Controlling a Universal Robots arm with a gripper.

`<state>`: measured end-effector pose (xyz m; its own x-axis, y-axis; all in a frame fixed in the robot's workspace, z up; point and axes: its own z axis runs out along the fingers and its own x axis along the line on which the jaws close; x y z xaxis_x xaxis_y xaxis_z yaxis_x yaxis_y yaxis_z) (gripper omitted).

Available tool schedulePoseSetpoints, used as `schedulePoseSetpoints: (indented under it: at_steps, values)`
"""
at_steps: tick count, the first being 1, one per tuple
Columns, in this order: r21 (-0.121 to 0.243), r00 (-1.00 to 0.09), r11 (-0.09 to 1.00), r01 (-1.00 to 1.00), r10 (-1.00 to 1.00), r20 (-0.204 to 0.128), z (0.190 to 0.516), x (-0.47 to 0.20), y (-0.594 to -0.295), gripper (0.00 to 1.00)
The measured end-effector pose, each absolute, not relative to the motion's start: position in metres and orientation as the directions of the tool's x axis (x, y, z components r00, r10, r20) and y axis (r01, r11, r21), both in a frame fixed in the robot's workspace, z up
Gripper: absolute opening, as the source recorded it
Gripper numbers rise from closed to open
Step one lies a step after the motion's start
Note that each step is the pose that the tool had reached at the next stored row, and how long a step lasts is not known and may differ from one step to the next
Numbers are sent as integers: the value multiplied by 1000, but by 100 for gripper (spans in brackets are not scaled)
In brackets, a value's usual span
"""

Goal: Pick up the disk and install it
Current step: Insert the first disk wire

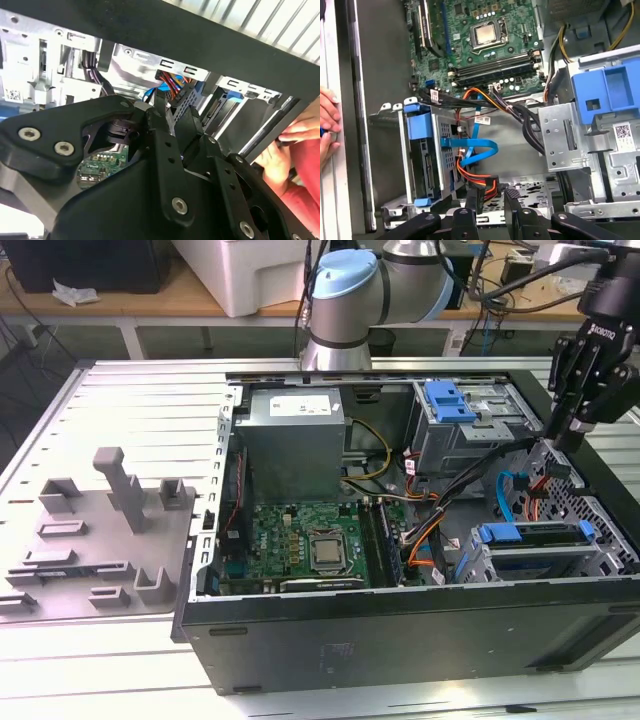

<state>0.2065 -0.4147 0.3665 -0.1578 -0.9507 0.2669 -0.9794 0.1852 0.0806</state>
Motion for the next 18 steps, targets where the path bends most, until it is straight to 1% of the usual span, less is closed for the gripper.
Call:
schedulePoseSetpoints:
  at_steps: [1, 4, 7, 11, 18]
  values:
    - [80, -161, 189, -979, -949, 272, 366, 207, -415, 35]
    - [71, -169, 203, -977, -930, 327, 365, 208, -414, 35]
    - [67, -172, 210, -975, -914, 368, 364, 209, -413, 35]
    - [65, -174, 219, -974, -896, 408, 362, 209, -410, 35]
    - [64, -183, 230, -971, -888, 423, 350, 210, -395, 35]
